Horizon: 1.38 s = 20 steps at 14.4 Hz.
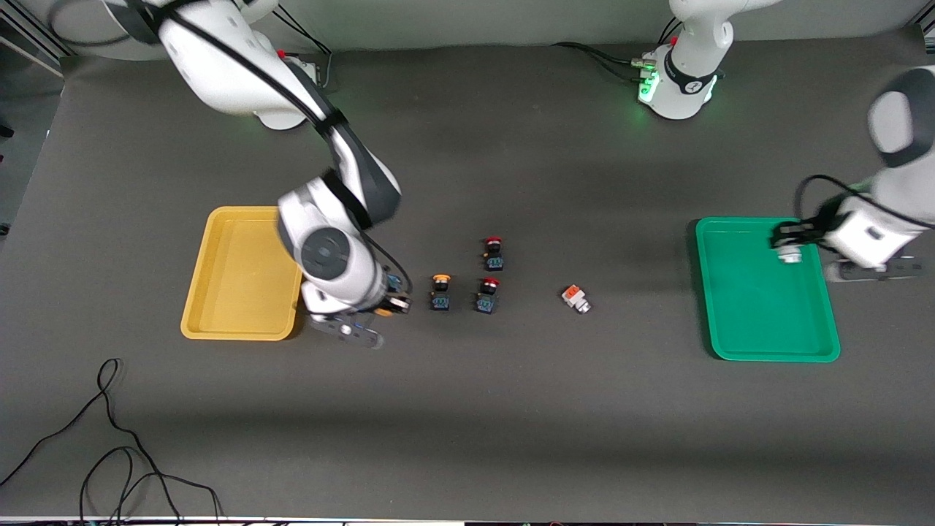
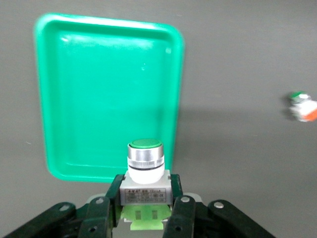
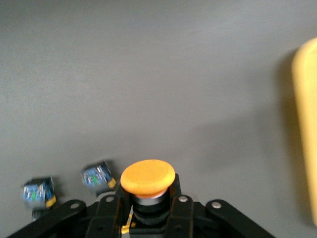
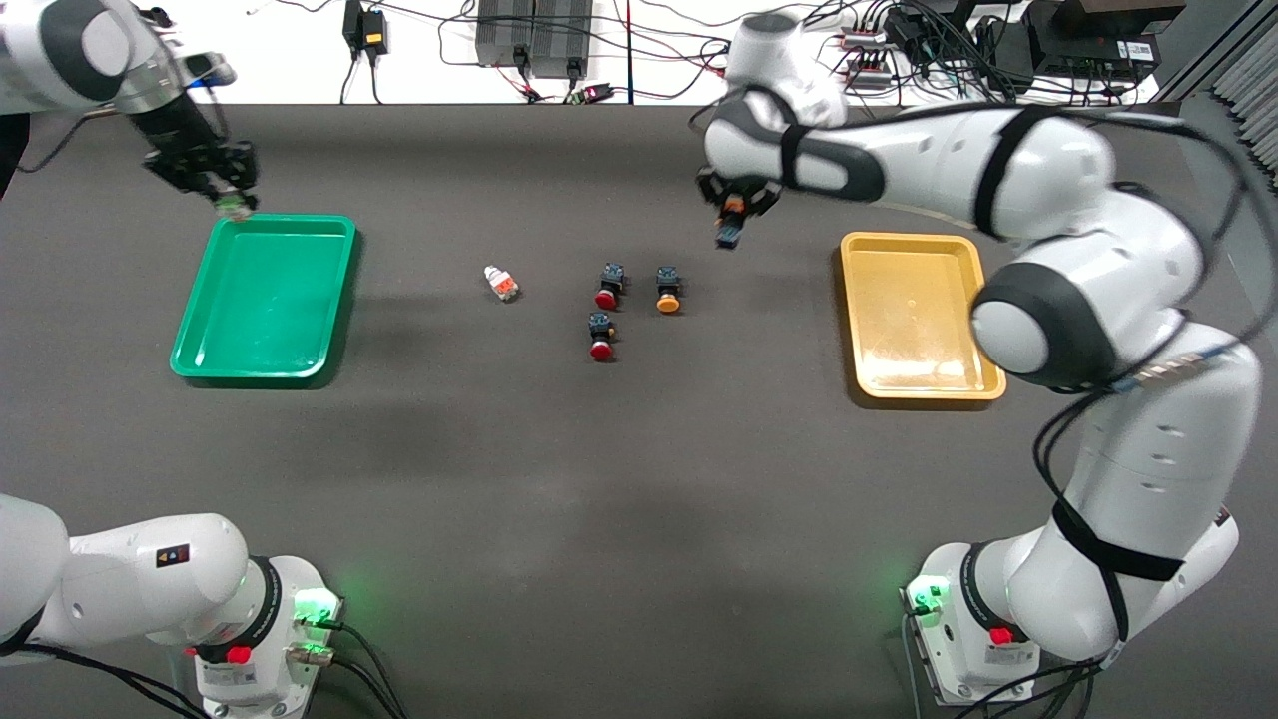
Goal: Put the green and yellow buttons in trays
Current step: 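Place the yellow and green buttons into their matching trays with both grippers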
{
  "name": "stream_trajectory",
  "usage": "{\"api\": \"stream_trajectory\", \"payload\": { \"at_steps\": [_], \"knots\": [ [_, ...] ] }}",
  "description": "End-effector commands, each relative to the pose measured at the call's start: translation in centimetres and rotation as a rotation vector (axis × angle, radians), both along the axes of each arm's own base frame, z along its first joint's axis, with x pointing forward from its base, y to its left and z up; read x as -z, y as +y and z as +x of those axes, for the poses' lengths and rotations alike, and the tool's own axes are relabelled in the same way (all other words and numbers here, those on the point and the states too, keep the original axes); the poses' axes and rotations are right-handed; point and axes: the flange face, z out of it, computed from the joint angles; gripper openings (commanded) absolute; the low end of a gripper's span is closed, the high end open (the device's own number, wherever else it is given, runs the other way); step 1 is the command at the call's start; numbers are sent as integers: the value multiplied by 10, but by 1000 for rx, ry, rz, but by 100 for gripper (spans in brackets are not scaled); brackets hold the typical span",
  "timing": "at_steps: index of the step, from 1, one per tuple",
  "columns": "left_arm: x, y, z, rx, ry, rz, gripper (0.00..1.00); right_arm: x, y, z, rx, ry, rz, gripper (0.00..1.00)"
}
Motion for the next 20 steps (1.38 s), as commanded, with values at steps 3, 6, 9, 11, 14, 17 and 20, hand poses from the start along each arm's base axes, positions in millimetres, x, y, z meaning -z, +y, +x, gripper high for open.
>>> {"api": "stream_trajectory", "payload": {
  "at_steps": [3,6,9,11,14,17,20],
  "knots": [
    [146,-16,5,71,-78,29,0,-125,-83,-19,-26,14,-18,0],
    [215,-18,2,75,-118,9,0,-162,-159,-23,-160,53,-13,0],
    [220,-11,2,100,-110,31,39,-148,-238,-18,-271,88,0,0],
    [214,-8,6,103,-114,35,100,-117,-259,-17,-296,83,3,0],
    [151,0,29,91,-30,58,100,-54,-276,-20,-321,31,1,0],
    [58,1,56,86,63,68,100,15,-276,-32,-295,11,33,0],
    [50,-40,67,90,55,63,100,81,-271,-49,-315,-19,0,0]
  ]
}}
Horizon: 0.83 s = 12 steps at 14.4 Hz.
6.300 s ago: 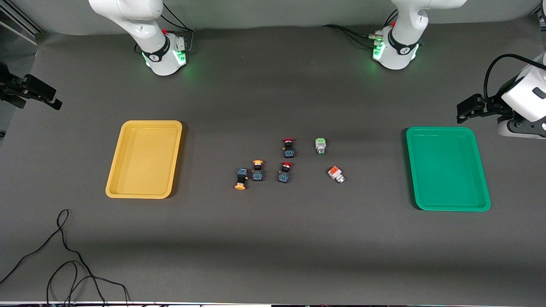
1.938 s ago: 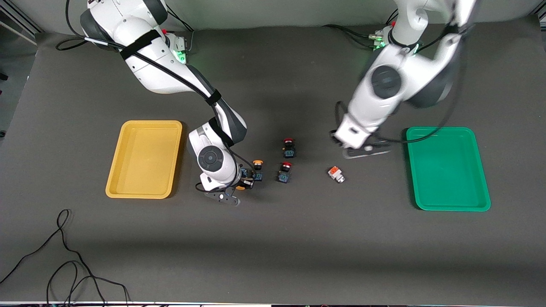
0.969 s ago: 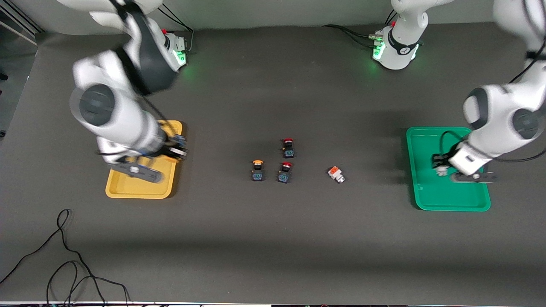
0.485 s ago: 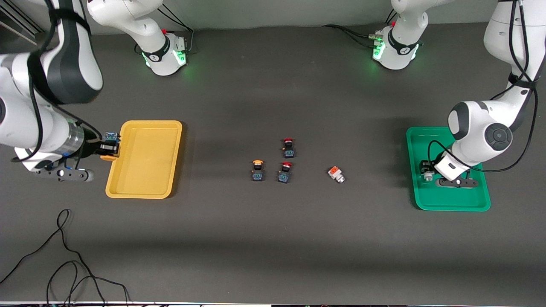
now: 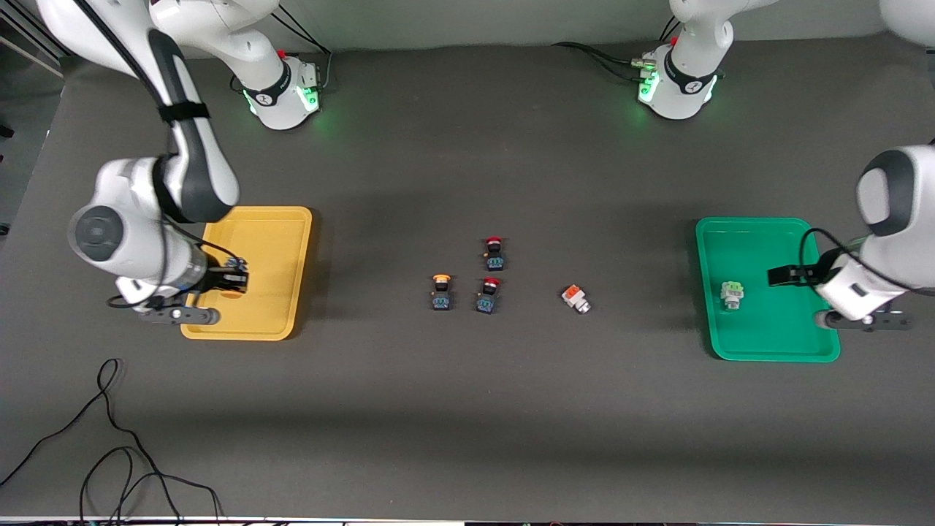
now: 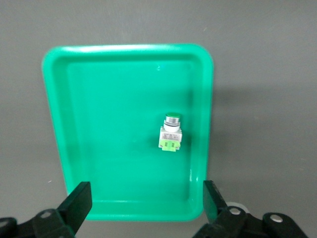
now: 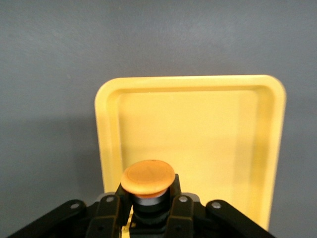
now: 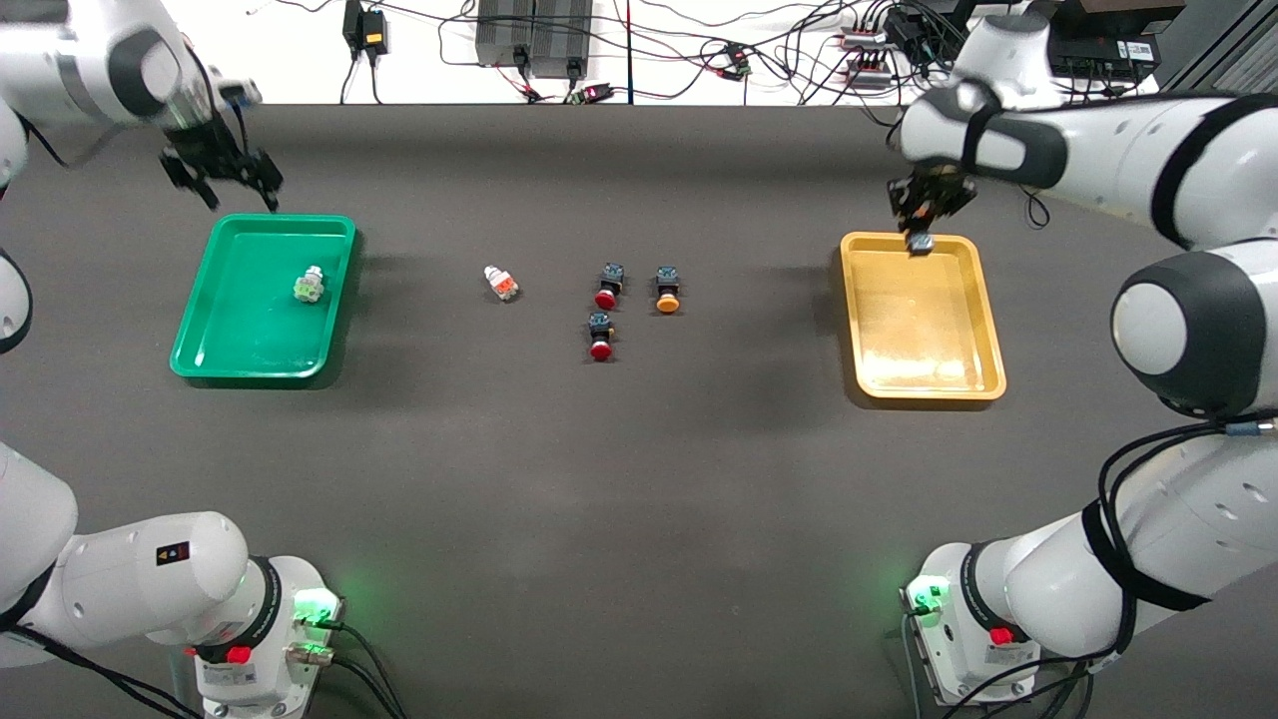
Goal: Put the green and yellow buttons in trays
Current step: 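Grasp the orange-based green button with the left gripper while the right gripper returns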
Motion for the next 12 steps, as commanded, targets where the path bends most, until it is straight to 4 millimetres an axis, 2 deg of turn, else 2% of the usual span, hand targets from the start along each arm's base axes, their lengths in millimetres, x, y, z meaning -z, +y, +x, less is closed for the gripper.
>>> {"api": "stream_trajectory", "payload": {
  "at_steps": [1,2,4,7,8,9,10,12],
  "knots": [
    [24,-57,10,-9,22,3,100,53,5,-17,-32,-33,-9,0],
    [35,-87,11,-27,19,10,100,72,4,-21,-35,-48,-20,0],
    [53,-159,7,-68,2,25,100,94,4,-24,-42,-66,-37,0],
    [80,-276,-12,-165,-65,24,100,102,3,-24,-45,-63,-44,0],
    [84,-307,-19,-216,-91,17,100,102,3,-24,-45,-63,-44,61],
    [86,-329,-27,-270,-105,14,100,100,4,-24,-44,-62,-41,99],
    [84,-341,-30,-367,-116,14,100,95,5,-23,-43,-64,-37,100],
    [82,-351,-35,-580,-108,17,100,71,7,-24,-32,-35,-16,100]
  ]
}}
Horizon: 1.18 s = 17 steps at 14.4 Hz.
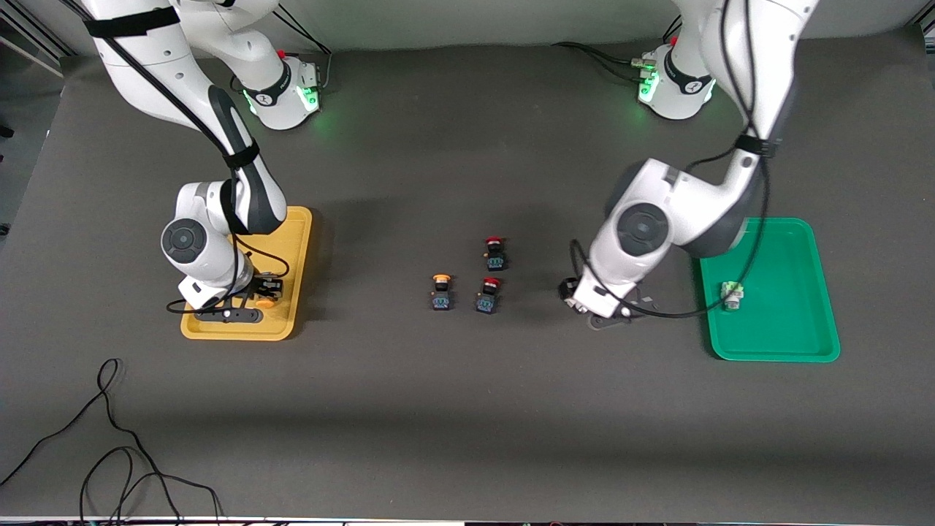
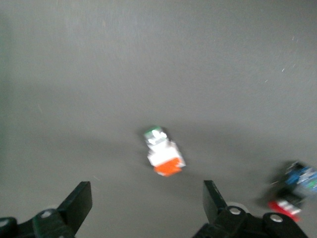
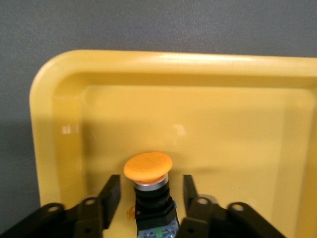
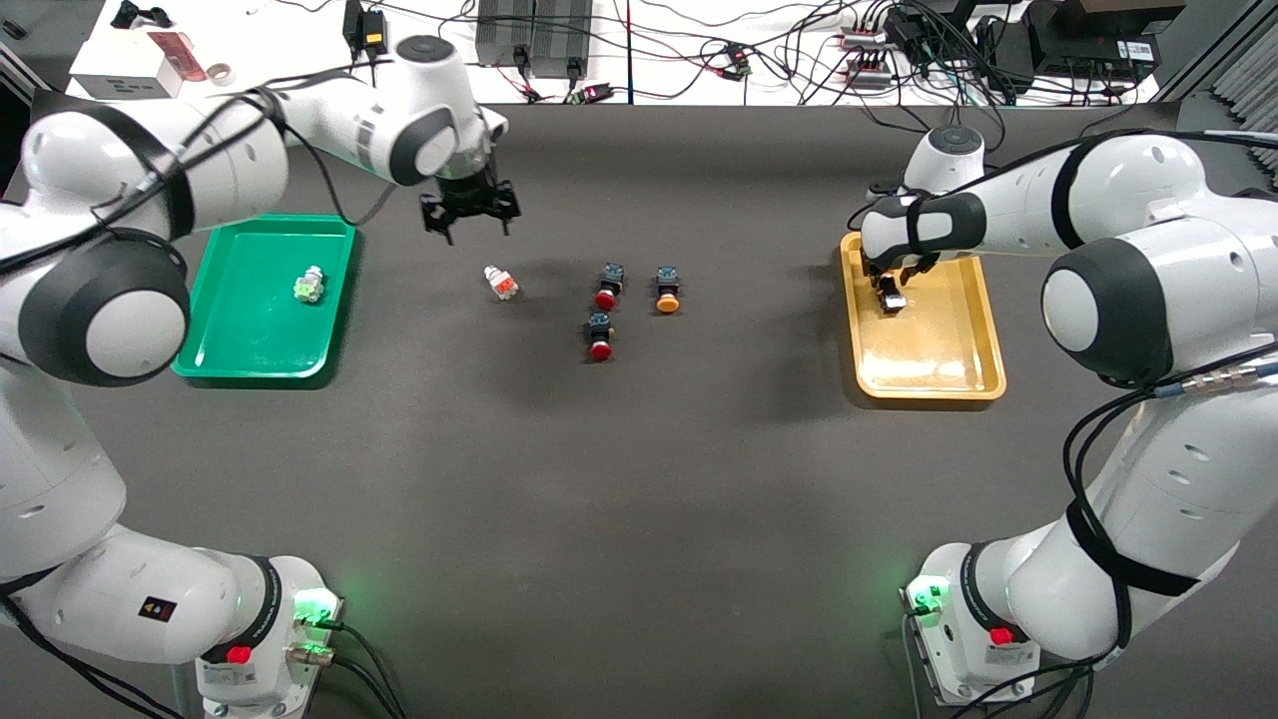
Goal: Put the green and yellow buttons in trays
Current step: 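Grasp the orange-based green button with the left gripper while the right gripper returns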
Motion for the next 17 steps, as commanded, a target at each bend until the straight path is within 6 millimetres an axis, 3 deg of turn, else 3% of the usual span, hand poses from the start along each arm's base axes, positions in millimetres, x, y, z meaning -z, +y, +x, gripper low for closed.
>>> {"api": "stream_trajectory", "payload": {
  "at_steps": [1,3,6,8,9,10,11,12,14,15,16,17],
  "knots": [
    [-11,2,3,-241,-12,-8,100,-49,4,1,9,28,51,100],
    [-6,2,4,-301,-9,-11,100,-97,9,6,30,73,82,100],
    [51,2,7,-316,10,-9,100,-169,30,24,93,160,111,100],
    [88,0,5,-332,23,-11,100,-197,73,29,116,172,159,100],
    [98,0,5,-327,24,-6,100,-204,95,30,145,163,183,100],
    [103,-3,2,-320,27,-1,94,-206,122,30,163,153,198,100],
    [105,-3,1,-316,31,2,74,-205,144,35,186,146,200,100],
    [105,-2,1,-317,32,3,48,-204,164,44,208,135,199,100],
    [105,-1,2,-319,31,4,30,-196,217,51,187,129,214,100],
    [105,0,2,-320,31,5,12,-191,236,55,209,129,232,100],
    [105,1,2,-320,33,7,0,-186,254,60,237,112,243,100],
    [99,2,5,-318,32,8,0,-178,279,57,246,100,236,100]
  ]
}}
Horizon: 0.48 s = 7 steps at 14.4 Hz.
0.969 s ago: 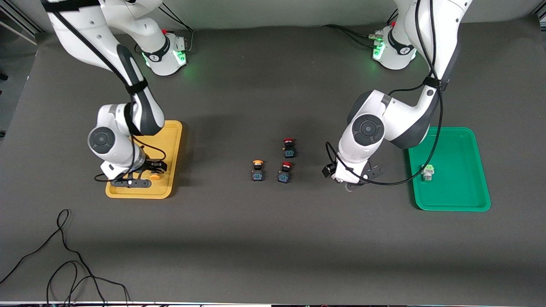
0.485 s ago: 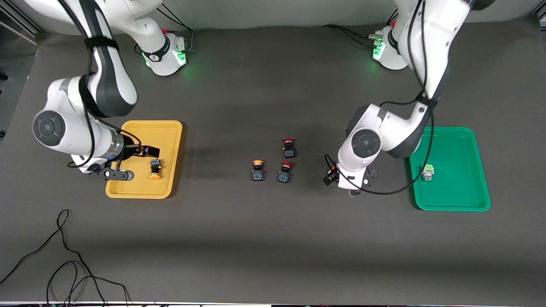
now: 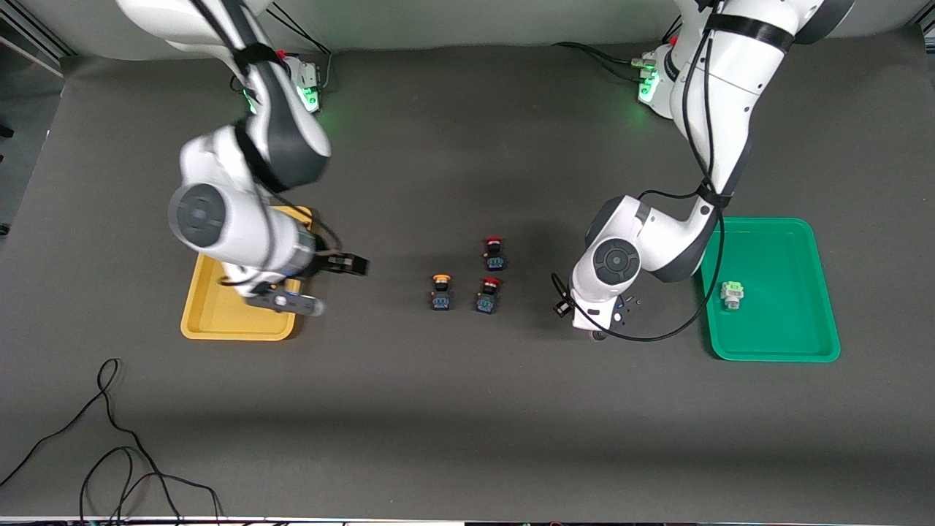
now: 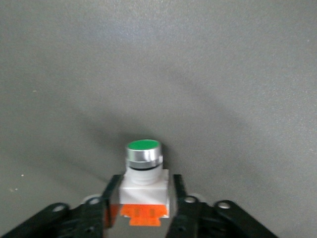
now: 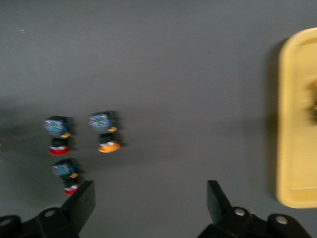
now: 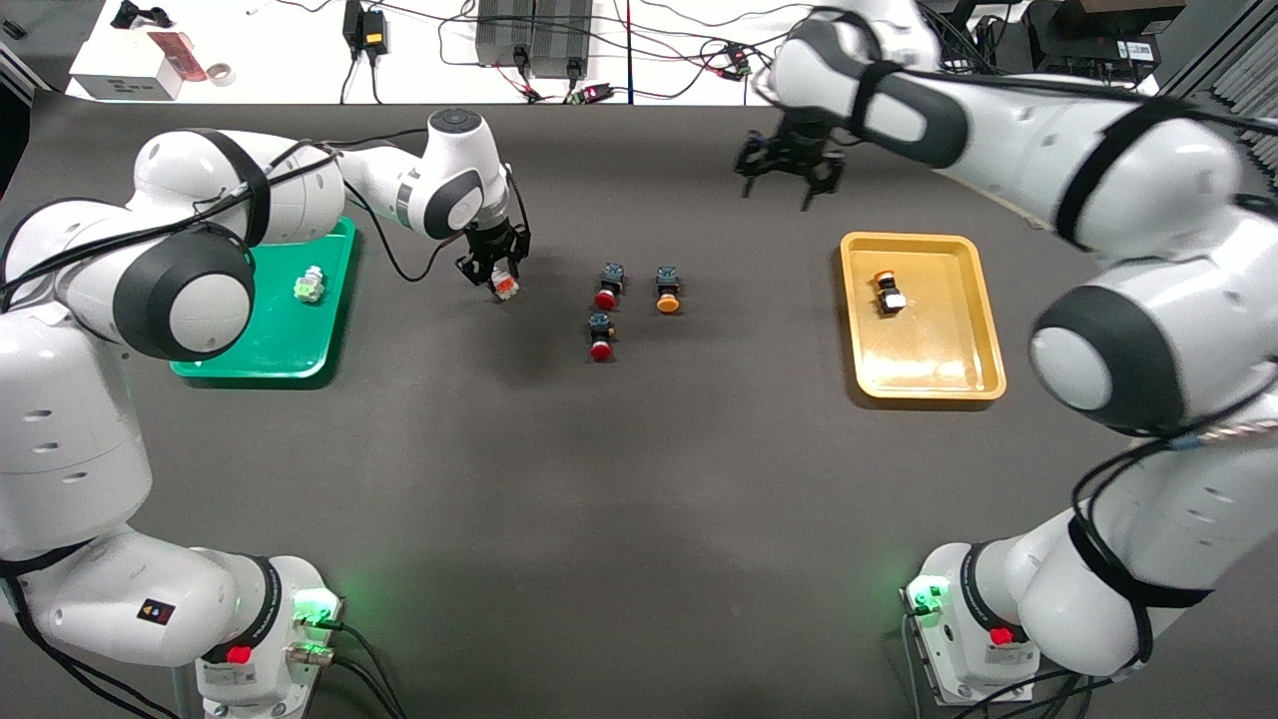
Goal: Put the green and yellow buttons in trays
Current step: 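Carry the green button to the green tray while the right gripper grasps yellow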
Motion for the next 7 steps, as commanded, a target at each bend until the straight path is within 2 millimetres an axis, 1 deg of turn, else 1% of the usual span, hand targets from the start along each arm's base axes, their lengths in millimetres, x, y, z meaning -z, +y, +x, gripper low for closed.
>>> {"api": "stream_trajectory", "payload": {
  "at_steps": [1,2,3,4,5,6,7],
  "knots": [
    [-28,7,7,-10,-24,16,0,24,60,13,48,-25,-17,100],
    [-53,14,12,7,-35,22,0,40,77,11,44,-37,-29,100],
    [-85,26,18,35,-42,24,0,55,95,6,38,-56,-35,100],
    [-120,44,22,52,-44,21,0,73,105,4,38,-78,-41,100],
    [-148,57,22,70,-42,15,0,93,117,0,36,-90,-52,100],
    [-173,67,19,120,-31,1,0,113,126,-2,47,-105,-63,100],
    [-190,82,16,196,-12,-7,0,136,134,-5,49,-126,-71,100]
  ]
}}
